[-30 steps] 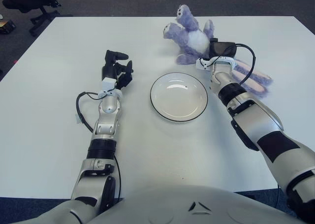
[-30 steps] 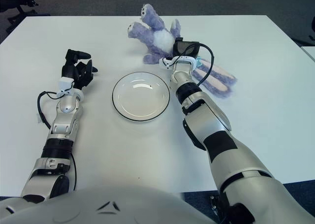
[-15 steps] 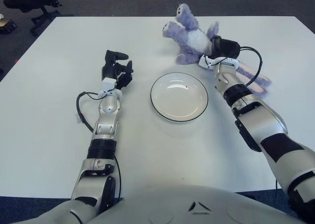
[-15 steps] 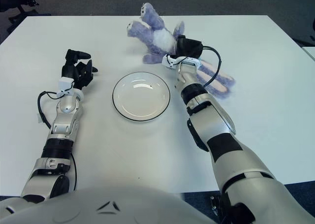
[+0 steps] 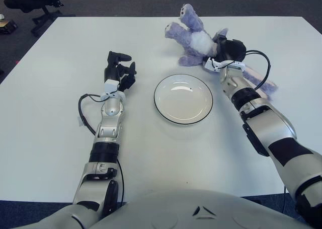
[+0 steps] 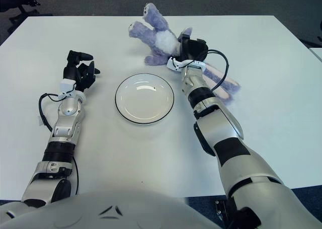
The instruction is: Put the doll into the plate.
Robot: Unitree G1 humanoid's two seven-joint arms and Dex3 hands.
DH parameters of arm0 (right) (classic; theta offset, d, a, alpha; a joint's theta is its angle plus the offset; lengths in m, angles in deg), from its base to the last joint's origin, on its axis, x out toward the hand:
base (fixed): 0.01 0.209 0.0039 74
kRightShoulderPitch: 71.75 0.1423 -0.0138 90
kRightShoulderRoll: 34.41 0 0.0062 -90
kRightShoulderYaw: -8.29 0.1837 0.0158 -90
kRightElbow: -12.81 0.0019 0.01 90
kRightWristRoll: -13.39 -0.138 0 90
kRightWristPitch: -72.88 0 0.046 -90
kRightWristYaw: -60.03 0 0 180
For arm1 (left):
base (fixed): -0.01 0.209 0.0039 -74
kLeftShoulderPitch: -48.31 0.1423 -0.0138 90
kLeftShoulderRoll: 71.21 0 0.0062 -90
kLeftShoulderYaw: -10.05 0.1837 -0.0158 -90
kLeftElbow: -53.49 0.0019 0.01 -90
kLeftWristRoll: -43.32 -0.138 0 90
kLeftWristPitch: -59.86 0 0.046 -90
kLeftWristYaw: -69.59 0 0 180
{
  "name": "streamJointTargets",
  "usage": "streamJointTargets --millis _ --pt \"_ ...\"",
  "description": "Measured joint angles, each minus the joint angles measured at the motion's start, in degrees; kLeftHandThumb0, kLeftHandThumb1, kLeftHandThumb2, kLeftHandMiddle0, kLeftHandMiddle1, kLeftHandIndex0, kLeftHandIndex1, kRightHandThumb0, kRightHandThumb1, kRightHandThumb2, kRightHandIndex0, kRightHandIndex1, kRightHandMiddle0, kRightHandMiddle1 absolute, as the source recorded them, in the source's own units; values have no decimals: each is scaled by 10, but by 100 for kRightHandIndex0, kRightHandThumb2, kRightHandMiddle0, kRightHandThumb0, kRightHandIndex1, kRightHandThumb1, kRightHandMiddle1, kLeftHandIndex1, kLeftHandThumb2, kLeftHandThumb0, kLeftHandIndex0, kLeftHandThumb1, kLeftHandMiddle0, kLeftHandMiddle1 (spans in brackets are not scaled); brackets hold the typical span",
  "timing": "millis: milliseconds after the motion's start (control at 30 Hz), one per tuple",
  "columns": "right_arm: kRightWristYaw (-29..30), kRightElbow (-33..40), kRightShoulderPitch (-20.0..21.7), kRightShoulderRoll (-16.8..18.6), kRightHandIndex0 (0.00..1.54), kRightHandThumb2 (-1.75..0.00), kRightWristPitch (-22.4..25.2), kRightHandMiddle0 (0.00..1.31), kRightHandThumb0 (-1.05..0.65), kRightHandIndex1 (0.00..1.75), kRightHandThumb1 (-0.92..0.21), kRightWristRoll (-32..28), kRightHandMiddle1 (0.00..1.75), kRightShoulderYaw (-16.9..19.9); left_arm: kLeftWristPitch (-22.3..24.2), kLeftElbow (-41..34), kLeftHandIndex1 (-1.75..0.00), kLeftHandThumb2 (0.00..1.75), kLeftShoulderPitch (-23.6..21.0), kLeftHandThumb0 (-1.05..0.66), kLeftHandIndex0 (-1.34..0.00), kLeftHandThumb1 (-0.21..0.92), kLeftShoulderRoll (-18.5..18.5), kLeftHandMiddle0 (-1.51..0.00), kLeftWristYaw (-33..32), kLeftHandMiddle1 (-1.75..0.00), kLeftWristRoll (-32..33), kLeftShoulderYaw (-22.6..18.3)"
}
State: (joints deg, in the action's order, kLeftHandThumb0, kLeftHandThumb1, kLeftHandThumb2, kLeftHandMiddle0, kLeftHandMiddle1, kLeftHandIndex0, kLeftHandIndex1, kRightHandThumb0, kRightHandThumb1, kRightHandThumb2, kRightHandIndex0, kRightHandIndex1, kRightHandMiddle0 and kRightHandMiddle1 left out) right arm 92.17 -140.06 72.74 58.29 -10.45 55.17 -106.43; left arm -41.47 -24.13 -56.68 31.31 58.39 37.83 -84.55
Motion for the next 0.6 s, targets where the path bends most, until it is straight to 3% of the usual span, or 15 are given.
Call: streamJointTargets --millis 300,600 --pt "1 22 -16 -28 73 -31 -71 56 10 175 -88 -6 175 1 -1 3 -170 47 0 -34 -25 92 0 -66 0 -150 0 0" --pt "0 57 -22 -66 74 -85 -154 57 19 175 -58 -8 175 8 -1 5 -169 47 0 -34 -25 92 0 -67 0 -148 0 0"
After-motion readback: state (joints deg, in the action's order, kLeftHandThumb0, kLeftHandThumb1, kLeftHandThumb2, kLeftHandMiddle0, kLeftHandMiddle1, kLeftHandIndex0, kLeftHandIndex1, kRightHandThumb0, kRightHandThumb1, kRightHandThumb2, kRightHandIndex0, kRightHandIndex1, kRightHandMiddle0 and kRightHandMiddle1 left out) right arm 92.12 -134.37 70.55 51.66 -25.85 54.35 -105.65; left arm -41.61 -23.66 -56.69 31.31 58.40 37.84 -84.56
